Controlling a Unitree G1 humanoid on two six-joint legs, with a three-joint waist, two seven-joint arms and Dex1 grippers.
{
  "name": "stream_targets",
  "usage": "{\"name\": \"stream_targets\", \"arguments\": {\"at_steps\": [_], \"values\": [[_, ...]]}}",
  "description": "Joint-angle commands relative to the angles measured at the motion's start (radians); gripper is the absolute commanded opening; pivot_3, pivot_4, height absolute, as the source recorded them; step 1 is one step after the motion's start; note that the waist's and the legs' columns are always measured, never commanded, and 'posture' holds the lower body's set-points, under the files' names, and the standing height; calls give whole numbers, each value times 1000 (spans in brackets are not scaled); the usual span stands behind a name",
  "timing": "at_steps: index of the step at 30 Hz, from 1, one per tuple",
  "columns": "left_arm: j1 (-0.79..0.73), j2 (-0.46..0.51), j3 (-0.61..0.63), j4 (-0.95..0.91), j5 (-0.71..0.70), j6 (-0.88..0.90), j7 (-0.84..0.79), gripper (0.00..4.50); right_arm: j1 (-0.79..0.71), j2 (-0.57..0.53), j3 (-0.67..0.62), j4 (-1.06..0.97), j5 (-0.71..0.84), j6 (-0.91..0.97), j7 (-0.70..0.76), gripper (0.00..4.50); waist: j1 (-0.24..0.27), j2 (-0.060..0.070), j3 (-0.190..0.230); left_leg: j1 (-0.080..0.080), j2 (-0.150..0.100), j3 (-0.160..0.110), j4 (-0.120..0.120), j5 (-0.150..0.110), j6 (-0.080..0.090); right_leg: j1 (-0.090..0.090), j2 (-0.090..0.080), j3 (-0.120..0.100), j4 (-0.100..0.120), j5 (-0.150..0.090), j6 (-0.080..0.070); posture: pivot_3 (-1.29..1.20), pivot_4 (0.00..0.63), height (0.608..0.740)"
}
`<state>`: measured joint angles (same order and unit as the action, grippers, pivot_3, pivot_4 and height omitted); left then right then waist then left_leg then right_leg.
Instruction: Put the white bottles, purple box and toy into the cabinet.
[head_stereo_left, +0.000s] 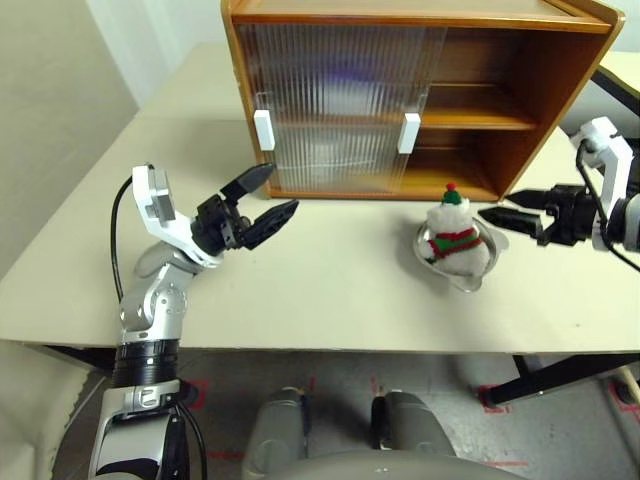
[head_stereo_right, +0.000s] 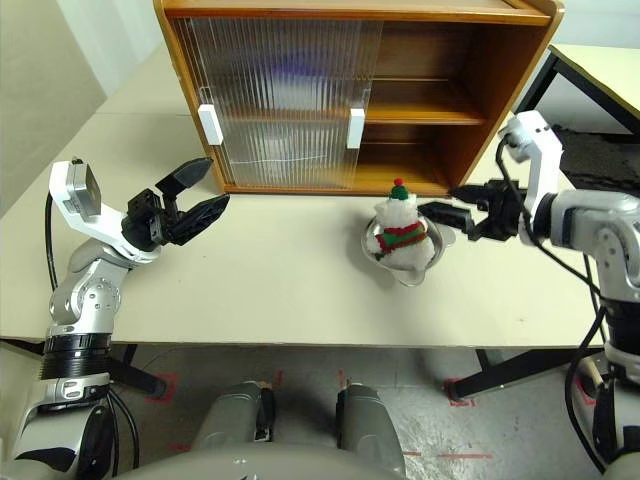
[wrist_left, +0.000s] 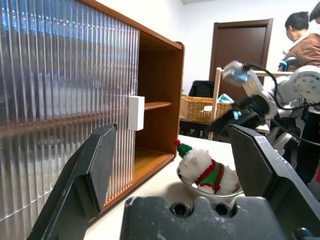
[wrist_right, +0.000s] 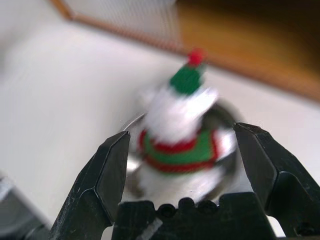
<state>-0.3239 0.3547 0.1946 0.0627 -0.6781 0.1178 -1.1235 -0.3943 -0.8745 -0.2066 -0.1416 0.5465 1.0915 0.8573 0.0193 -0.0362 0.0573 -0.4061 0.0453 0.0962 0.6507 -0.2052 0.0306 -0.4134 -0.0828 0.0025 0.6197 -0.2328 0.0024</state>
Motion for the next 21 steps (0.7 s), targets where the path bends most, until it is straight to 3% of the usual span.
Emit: {"name": "stream_targets", "arguments": {"at_steps": [1, 8, 18, 21], "values": [[-6, -2, -6, 27, 0, -3, -10, 4500, 13, 42, -2, -31, 21, 17, -44, 4467, -1, 0, 0, 0, 0, 0, 0, 0, 0, 0, 0, 0, 0, 0, 0, 89, 6, 740], [-27, 6, -3, 50, 2, -4, -22, 4500, 28, 104, 38, 5, -17, -42, -101, 4467, -1, -2, -1, -1, 0, 0, 0, 0, 0, 0, 0, 0, -1, 0, 0, 86, 0, 740], [-36, 9, -2, 60, 4, -5, -28, 4500, 35, 107, 123, 34, -73, -128, -99, 4467, -3, -2, -1, -1, 0, 0, 0, 0, 0, 0, 0, 0, -1, 0, 0, 79, 0, 740], [-38, 9, -3, 64, 7, -6, -31, 4500, 31, 111, 130, 42, -79, -149, -91, 3909, -3, -2, -1, -1, 0, 0, 0, 0, 0, 0, 0, 0, -1, 0, 0, 81, 0, 740]]}}
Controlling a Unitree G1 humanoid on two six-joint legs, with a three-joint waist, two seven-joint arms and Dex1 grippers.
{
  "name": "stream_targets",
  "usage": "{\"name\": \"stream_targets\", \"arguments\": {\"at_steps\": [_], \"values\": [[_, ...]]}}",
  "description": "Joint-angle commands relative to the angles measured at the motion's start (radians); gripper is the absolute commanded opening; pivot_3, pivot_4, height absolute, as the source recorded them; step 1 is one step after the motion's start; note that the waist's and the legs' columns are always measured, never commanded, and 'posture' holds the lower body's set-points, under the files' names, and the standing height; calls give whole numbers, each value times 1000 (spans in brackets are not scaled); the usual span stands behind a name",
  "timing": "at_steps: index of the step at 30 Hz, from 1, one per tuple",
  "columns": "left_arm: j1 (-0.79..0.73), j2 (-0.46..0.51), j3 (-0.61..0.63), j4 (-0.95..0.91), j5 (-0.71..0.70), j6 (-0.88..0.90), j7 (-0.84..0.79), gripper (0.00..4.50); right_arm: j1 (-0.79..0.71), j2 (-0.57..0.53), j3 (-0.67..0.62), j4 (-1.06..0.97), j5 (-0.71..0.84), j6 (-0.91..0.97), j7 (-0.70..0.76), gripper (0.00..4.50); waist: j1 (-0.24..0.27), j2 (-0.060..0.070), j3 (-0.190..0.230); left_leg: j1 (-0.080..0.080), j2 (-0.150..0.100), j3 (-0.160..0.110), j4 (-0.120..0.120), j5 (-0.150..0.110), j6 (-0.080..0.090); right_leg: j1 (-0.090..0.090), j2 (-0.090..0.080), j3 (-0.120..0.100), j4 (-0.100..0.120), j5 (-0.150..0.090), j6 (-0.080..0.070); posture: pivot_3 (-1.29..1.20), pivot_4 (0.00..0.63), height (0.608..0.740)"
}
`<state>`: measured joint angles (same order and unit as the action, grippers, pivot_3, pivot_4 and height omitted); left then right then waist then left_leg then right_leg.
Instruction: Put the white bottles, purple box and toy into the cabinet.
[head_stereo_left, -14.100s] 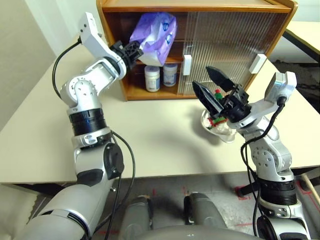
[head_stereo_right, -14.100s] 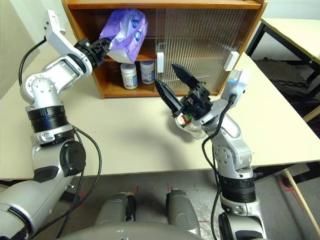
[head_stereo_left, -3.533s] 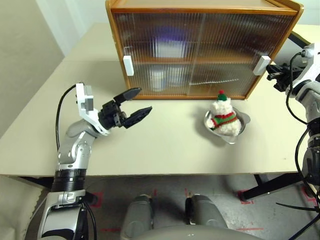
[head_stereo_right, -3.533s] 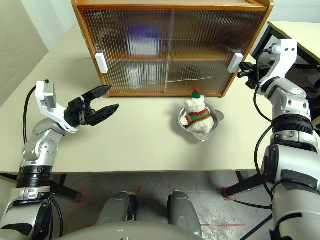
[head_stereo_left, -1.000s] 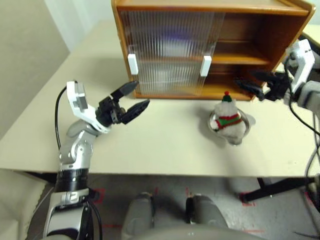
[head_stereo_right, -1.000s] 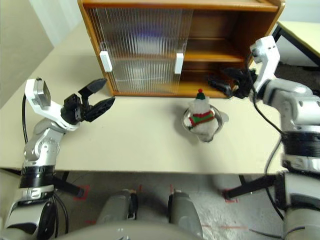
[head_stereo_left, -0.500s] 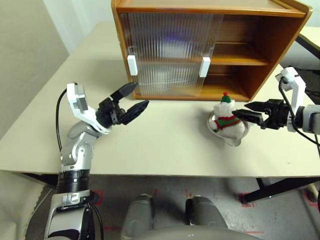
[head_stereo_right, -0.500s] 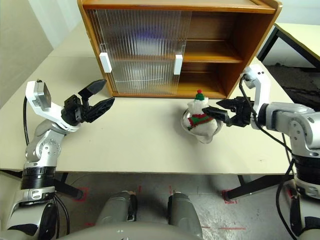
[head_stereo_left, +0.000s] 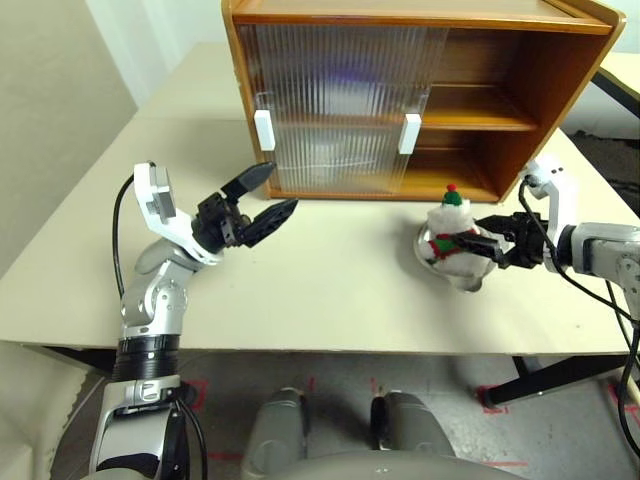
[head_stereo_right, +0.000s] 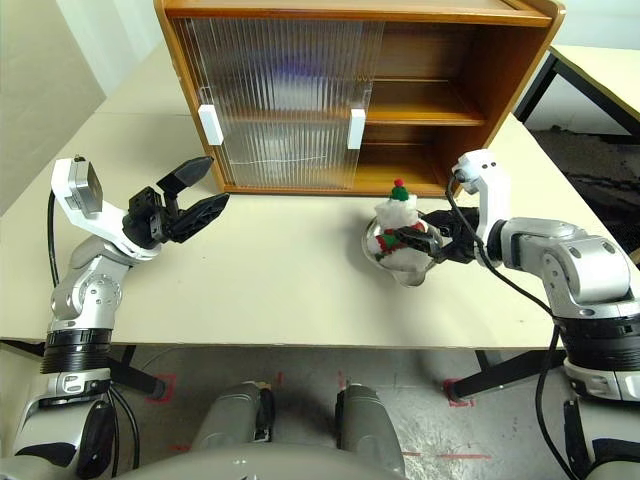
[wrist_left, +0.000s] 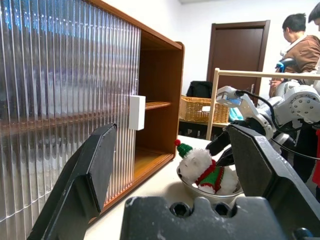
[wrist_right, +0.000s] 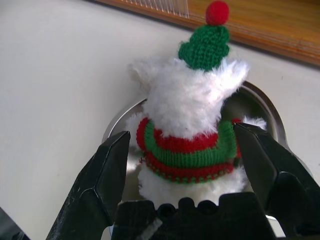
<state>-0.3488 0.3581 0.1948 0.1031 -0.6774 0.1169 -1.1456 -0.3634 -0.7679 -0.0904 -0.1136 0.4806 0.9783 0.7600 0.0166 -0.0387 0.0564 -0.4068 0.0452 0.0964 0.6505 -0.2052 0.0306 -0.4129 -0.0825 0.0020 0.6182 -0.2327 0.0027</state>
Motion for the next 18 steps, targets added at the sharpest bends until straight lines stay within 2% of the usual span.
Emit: {"name": "stream_targets", "arguments": {"at_steps": [1, 10, 11, 18], "values": [[-15, 6, -4, 25, 7, -5, -10, 4500, -2, 9, 16, 20, -16, -46, 5, 3598, 0, 0, 0, 0, 0, 0, 0, 0, 0, 0, 0, 0, 0, 0, 0, 81, 0, 740], [-23, 6, 1, 32, 7, -11, -6, 4500, 7, 29, 28, 29, -35, -88, 7, 218, 0, 0, 0, 0, 0, 0, 0, 0, 0, 0, 0, 0, 0, 0, 0, 86, 0, 740], [-23, 6, 1, 32, 7, -11, -5, 4500, 6, 30, 29, 30, -37, -89, 8, 37, 0, 0, 0, 0, 0, 0, 0, 0, 0, 0, 0, 0, 0, 0, 0, 86, 0, 740], [-25, 6, 2, 35, 8, -11, -3, 4500, -21, 8, -7, 27, -10, -65, 37, 37, -1, 0, 0, 0, 0, 0, 0, 0, 0, 0, 0, 0, 0, 0, 0, 82, 0, 740]]}}
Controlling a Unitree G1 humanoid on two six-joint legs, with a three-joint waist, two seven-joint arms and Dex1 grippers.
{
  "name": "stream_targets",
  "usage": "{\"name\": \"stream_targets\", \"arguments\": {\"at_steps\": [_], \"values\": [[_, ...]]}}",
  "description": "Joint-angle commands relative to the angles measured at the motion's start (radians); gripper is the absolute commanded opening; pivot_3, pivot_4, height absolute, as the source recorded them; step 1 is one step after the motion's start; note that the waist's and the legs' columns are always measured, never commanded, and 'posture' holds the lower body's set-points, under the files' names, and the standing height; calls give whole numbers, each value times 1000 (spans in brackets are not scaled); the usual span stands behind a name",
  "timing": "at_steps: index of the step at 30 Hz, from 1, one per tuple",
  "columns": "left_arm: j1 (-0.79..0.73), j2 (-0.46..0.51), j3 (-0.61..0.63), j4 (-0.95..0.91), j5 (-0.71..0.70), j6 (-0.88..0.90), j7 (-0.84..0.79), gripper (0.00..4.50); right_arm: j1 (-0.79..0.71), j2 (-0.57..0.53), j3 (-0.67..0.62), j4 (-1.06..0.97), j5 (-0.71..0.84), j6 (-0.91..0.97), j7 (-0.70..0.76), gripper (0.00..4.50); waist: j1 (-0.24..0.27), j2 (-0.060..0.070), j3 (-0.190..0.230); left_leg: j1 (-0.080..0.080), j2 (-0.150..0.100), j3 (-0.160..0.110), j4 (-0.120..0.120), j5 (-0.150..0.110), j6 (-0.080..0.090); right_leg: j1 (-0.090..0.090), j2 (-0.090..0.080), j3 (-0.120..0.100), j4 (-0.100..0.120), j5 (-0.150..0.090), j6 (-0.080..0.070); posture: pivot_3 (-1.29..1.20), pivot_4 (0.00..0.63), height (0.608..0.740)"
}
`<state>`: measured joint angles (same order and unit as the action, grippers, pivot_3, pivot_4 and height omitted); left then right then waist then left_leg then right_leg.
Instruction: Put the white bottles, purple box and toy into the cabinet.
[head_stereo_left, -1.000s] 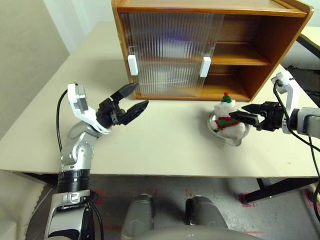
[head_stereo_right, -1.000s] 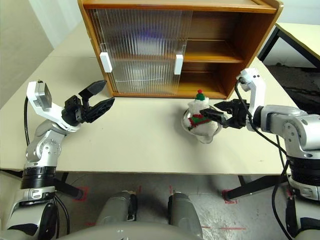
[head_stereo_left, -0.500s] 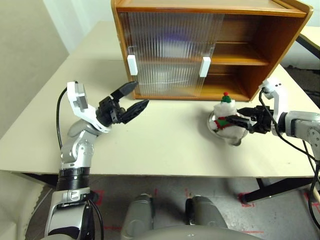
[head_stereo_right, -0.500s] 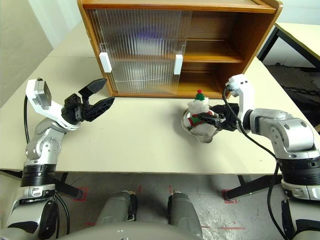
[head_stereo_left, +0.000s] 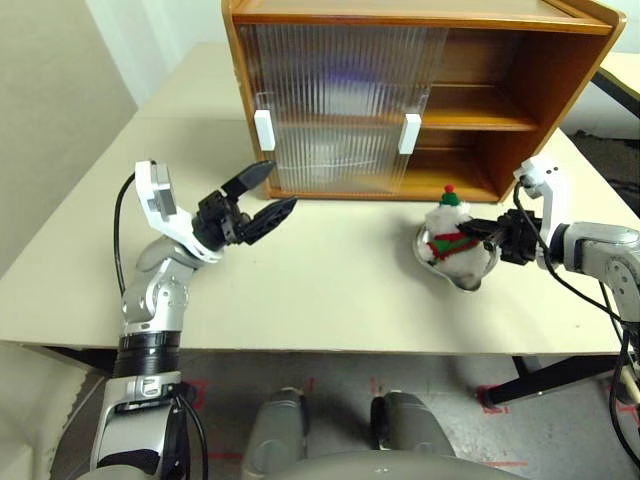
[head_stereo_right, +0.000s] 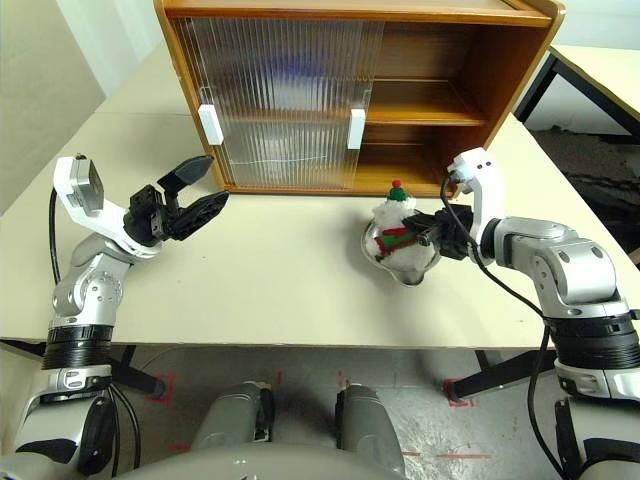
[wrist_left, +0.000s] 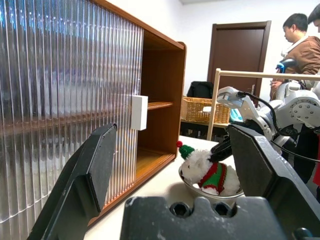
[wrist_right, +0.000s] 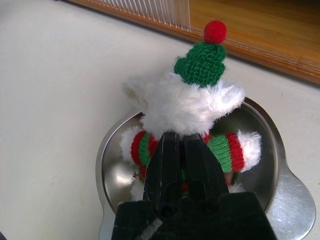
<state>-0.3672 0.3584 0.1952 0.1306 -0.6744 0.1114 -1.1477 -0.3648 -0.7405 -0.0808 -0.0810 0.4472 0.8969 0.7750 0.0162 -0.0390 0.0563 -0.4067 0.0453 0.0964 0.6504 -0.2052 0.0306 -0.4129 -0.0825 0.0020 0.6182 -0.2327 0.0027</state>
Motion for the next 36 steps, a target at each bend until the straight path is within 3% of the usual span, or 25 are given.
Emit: {"name": "stream_targets", "arguments": {"at_steps": [1, 14, 21, 36], "values": [[-7, 6, 1, 8, 5, -6, -1, 4500, -31, -21, -30, -7, 36, 30, 23, 37, 0, 0, 0, 0, 0, 0, 0, 0, 0, 0, 0, 0, 0, 0, 0, 82, 0, 740], [-14, -4, -8, 16, 9, -8, -3, 4500, -298, -87, -116, 121, 98, 52, 48, 37, -1, 0, 0, 0, 0, 0, -1, 0, 0, 0, 0, 0, 0, 0, 0, 71, 0, 740], [-16, -3, -5, 17, 11, -12, -2, 4500, -484, -38, -120, 374, -6, -203, -22, 37, -1, 0, 0, 0, 0, 1, -1, 0, 0, 0, 0, 0, -1, 0, 0, 82, 0, 740], [0, -9, -3, -7, 12, -23, 20, 4500, -711, 106, -119, 803, -153, -656, -120, 37, -3, 1, 1, 0, 0, 2, -2, 0, 0, -1, 0, 0, 0, 0, -1, 110, 0, 740]]}}
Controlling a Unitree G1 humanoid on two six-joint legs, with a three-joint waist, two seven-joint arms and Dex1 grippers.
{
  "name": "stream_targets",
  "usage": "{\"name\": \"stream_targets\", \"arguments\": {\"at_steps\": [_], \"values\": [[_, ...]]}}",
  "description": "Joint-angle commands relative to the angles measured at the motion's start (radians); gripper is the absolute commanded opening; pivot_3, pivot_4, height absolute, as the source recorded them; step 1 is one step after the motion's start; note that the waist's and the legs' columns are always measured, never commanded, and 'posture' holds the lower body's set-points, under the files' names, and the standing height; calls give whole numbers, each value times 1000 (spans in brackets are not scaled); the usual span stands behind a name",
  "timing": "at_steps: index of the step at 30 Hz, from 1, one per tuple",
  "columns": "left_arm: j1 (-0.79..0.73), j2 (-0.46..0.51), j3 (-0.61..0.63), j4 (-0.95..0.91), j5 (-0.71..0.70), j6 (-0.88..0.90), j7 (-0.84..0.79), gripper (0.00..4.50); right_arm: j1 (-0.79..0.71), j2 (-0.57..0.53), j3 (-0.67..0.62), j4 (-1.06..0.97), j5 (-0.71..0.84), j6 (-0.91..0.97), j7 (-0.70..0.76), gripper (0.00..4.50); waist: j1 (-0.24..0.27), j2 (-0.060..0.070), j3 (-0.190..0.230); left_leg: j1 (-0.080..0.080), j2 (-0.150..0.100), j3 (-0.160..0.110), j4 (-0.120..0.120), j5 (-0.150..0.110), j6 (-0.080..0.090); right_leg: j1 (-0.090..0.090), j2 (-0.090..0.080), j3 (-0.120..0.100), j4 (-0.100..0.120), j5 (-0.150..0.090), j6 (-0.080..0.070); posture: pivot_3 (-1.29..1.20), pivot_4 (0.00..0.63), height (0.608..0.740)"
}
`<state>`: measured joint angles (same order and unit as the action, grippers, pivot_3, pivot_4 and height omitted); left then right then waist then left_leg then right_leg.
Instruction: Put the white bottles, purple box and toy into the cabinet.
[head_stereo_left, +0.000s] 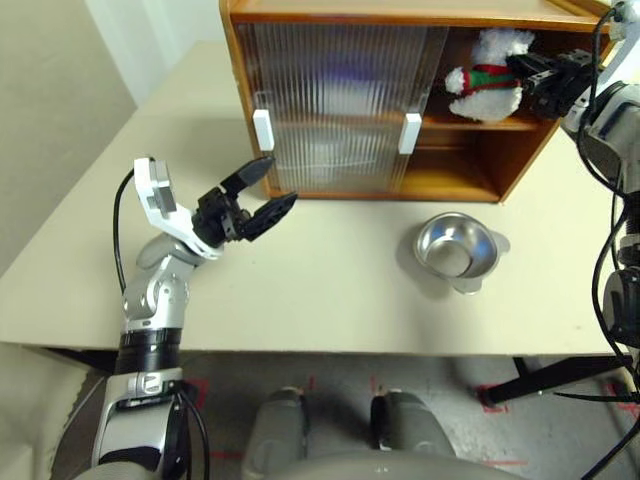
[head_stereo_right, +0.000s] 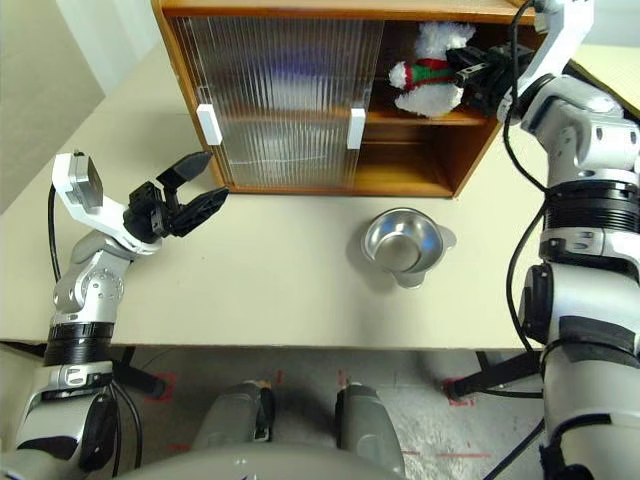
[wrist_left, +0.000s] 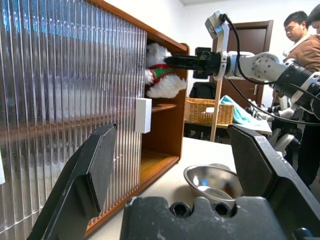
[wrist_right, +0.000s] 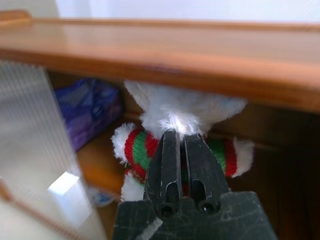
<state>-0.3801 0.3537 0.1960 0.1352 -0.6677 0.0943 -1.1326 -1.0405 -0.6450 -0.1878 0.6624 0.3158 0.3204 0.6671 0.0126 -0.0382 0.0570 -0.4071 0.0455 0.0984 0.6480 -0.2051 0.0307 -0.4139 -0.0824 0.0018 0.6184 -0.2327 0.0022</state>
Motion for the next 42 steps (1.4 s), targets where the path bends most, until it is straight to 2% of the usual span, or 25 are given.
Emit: {"name": "stream_targets", "arguments": {"at_steps": [1, 13, 27, 30, 40, 42], "values": [[15, -4, -4, -14, 5, -6, 6, 4500, -43, 13, -10, 80, -28, -97, -11, 37, 1, 0, 0, 0, 0, 0, 0, 0, 0, 0, 0, 0, 0, 0, 0, 110, 0, 740], [18, 8, 1, -27, 3, -2, 9, 4500, -106, 31, 23, 272, -119, -247, 6, 37, 1, 1, 1, 0, 0, 0, -1, 0, 0, 0, 0, 0, 1, 0, 0, 120, 0, 740], [39, 16, 3, -57, -9, 16, 21, 4500, -117, 48, 26, 367, -171, -320, -8, 37, 3, 2, 0, 0, 0, 0, 0, 0, 0, 0, 0, 0, 2, 0, 0, 134, 0, 740], [40, 16, 1, -58, -11, 19, 22, 4500, -123, 48, 25, 378, -178, -326, -16, 811, 3, 2, 0, 0, 0, 0, 0, 0, 0, 0, 0, 0, 2, 0, 0, 133, 0, 740], [37, 16, 2, -55, -14, 27, 22, 4500, -134, 43, 24, 394, -188, -344, -27, 4493, 3, 3, 0, 1, 0, 0, 0, 0, 0, 0, 0, 0, 2, 0, 0, 130, 0, 740], [36, 16, 1, -55, -14, 29, 21, 4500, -136, 38, 24, 391, -191, -346, -23, 4493, 2, 3, 0, 1, 0, 0, 0, 0, 0, 0, 0, 0, 2, 0, 0, 128, 0, 740]]}}
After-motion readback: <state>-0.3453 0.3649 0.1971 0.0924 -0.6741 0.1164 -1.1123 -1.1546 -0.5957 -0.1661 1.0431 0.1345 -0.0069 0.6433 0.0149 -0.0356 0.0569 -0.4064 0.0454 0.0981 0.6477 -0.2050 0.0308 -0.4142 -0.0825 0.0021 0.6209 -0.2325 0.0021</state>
